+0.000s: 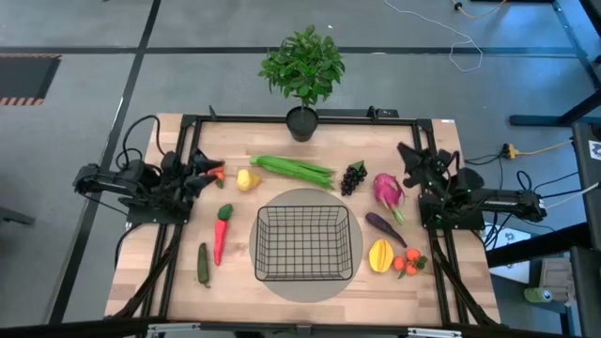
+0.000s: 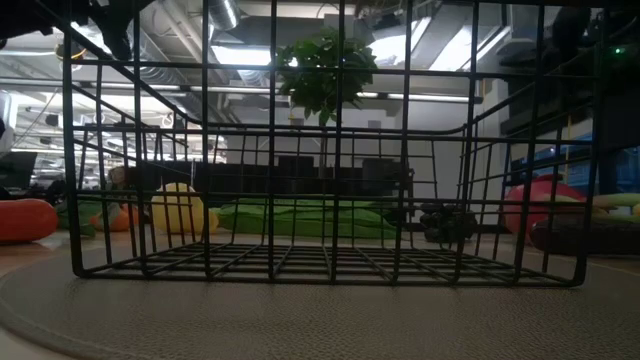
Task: Build produce basket
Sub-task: Put the top tangerines into the black wire basket
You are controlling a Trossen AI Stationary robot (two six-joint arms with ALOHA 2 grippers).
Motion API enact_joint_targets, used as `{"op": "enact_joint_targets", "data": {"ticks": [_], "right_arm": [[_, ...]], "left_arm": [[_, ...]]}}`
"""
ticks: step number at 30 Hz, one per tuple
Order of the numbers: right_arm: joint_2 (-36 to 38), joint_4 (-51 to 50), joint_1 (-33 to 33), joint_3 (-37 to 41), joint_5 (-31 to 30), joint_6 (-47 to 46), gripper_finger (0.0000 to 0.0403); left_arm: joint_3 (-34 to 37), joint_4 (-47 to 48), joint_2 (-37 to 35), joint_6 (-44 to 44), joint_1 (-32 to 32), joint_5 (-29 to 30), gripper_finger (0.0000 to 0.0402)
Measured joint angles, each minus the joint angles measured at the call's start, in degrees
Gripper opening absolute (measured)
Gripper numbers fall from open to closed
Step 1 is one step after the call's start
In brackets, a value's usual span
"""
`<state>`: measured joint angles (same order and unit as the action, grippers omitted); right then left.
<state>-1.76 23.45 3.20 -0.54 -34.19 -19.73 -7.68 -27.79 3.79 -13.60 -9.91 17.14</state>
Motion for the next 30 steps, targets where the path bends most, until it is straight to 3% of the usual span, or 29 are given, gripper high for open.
{"op": "enact_joint_targets", "data": {"ticks": [7, 10, 13, 16, 18, 23, 26, 30], "right_arm": [[0.0, -0.2, 0.0, 0.0, 17.0, -6.9, 0.011], [0.0, 1.5, 0.0, 0.0, 20.5, -8.6, 0.011], [0.0, 1.6, 0.0, 0.0, 19.9, -6.8, 0.011], [0.0, 1.6, 0.0, 0.0, 15.5, -5.6, 0.011], [0.0, 1.6, 0.0, 0.0, 16.0, -5.0, 0.011], [0.0, -0.1, 0.0, 0.0, 27.3, -4.5, 0.011], [0.0, -0.4, 0.0, 0.0, 35.6, -9.5, 0.011], [0.0, 7.3, -0.5, 0.1, 45.2, -16.9, 0.011]], "left_arm": [[0.0, 0.0, 0.0, -1.1, 0.0, -18.7, 0.021], [0.0, -0.1, 0.0, -0.9, 0.0, -23.6, 0.021], [0.0, -0.1, 0.0, 0.3, 0.0, -26.8, 0.021], [0.0, -0.1, 0.0, 0.5, 0.0, -27.2, 0.021], [0.0, -0.1, 0.0, 0.5, 0.0, -25.9, 0.021], [0.0, -0.3, 0.8, 1.1, 0.0, -23.2, 0.021], [0.0, -2.9, 3.0, 0.4, 0.0, -19.1, 0.021], [-2.6, -3.1, 7.2, -5.6, 0.0, -15.7, 0.021]]}}
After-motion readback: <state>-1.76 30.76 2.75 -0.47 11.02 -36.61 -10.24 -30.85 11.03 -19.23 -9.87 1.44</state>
